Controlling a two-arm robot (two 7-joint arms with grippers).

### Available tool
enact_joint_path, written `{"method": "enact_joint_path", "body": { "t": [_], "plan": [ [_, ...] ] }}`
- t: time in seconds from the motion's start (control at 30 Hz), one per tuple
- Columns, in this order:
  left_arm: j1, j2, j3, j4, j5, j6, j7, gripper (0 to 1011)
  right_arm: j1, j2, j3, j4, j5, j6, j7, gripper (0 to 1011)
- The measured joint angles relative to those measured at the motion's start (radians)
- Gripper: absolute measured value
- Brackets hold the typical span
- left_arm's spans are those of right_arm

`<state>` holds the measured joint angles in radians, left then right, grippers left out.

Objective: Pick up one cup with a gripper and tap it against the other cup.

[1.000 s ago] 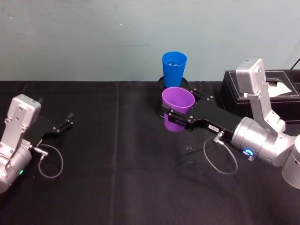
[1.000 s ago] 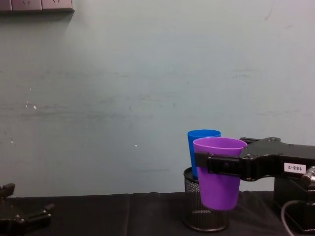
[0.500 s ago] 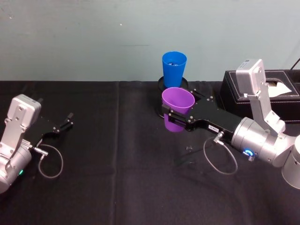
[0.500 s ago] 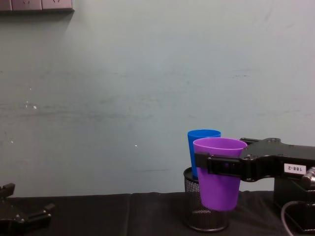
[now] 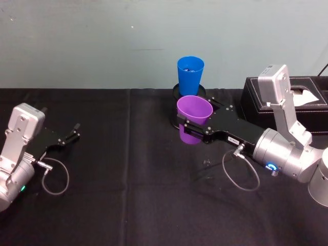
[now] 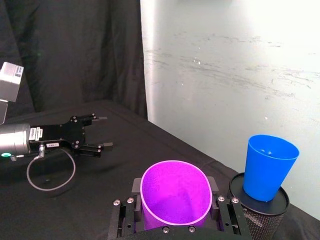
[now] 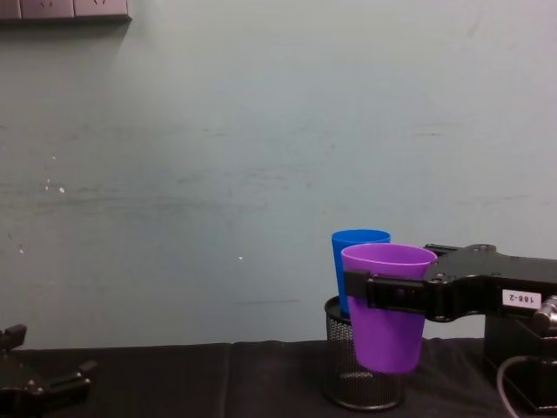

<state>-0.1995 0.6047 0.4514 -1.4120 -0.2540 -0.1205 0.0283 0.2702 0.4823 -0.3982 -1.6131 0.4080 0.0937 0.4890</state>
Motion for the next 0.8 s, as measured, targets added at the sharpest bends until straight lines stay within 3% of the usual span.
{"method": "enact_joint_path", "body": {
  "t": [0.8],
  "plan": [
    [0.0,0.0,0.0,0.0,0.0,0.0,0.0,1000,0.0,0.0,0.0,0.0,0.0,0.0,0.001,739]
  ]
}}
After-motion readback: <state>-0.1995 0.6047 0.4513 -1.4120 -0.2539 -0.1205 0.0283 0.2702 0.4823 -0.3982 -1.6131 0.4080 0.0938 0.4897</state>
